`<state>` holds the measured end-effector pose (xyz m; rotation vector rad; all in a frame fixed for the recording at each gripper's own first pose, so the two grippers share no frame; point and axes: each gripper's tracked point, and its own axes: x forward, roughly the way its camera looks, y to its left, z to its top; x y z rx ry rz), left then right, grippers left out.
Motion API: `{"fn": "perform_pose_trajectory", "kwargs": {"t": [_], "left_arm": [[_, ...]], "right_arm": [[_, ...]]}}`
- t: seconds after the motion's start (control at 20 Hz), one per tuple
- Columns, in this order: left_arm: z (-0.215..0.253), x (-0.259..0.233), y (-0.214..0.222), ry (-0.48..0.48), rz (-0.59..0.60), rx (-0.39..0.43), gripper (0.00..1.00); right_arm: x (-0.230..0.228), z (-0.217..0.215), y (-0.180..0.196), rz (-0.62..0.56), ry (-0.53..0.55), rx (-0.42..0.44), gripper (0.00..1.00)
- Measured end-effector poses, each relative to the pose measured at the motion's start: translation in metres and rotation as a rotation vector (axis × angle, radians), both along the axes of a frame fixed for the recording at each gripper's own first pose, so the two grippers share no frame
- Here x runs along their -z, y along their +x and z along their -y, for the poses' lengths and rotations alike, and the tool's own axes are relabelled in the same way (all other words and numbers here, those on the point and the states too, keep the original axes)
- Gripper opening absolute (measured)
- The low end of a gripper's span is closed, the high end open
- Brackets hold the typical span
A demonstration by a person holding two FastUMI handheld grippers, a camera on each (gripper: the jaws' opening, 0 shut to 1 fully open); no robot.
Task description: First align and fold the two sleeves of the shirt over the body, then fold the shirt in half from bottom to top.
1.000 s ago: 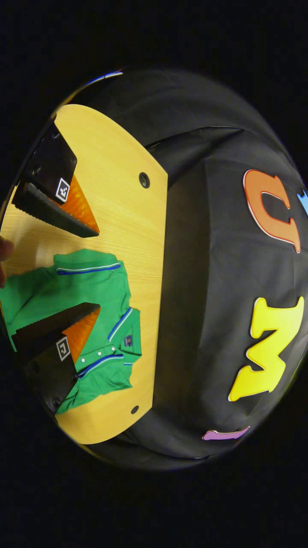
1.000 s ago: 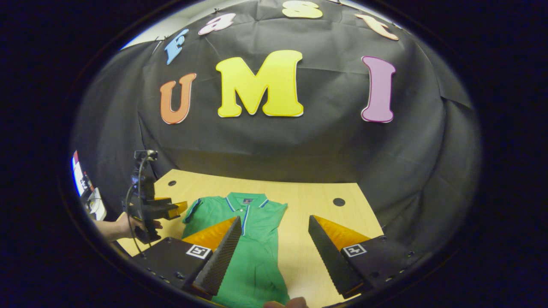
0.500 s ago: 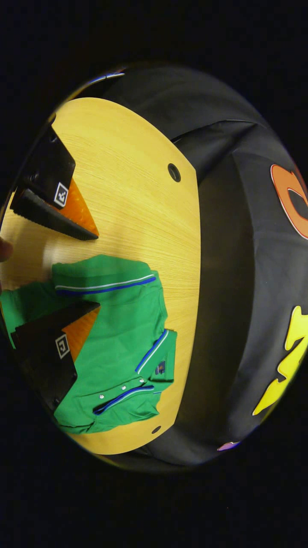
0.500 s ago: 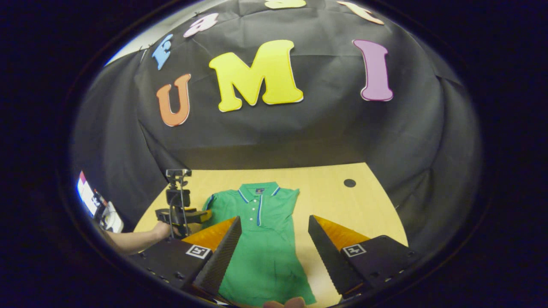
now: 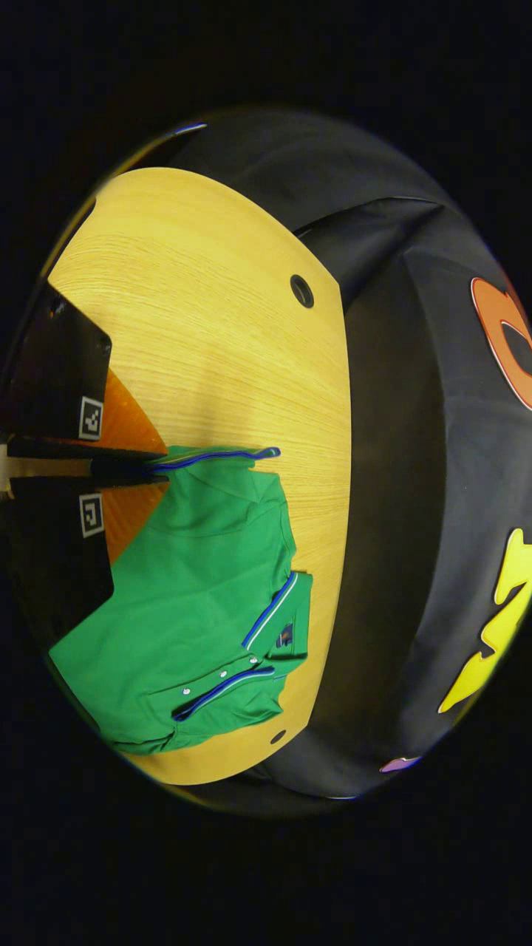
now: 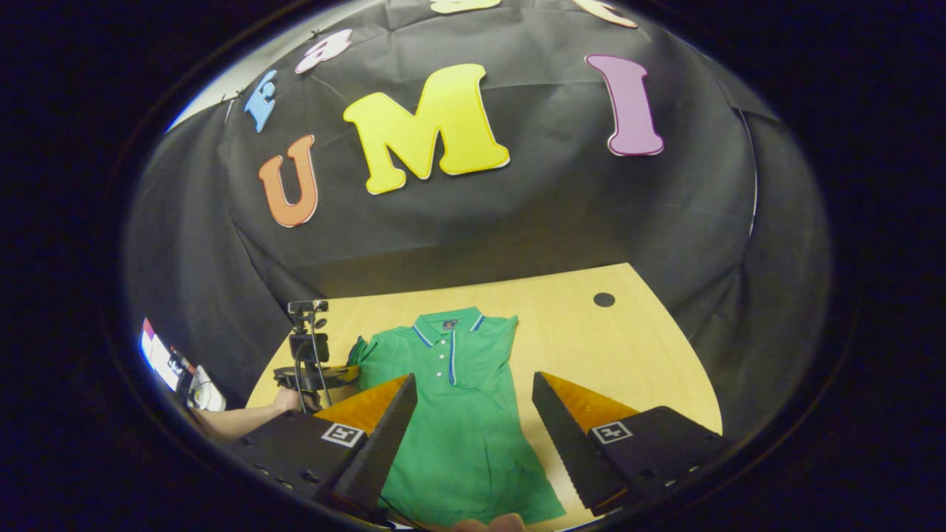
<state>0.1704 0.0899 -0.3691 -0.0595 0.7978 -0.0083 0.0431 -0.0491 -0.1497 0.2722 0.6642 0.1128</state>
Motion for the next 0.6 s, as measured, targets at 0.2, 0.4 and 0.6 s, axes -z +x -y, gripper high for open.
{"fn": "perform_pose_trajectory", "kwargs": {"t": [0.2,0.4,0.6], "left_arm": [[0.002,-0.027,0.005,-0.024,0.062,0.009,0.04],[0.024,-0.063,0.013,-0.044,0.132,0.053,0.04],[0.061,-0.092,0.023,-0.081,0.171,0.074,0.04]], "right_arm": [[0.0,0.003,0.001,0.019,-0.021,0.012,0.95],[-0.001,0.003,-0.001,0.023,0.008,0.021,0.95],[-0.008,0.008,-0.004,0.041,0.014,0.034,0.95]]}}
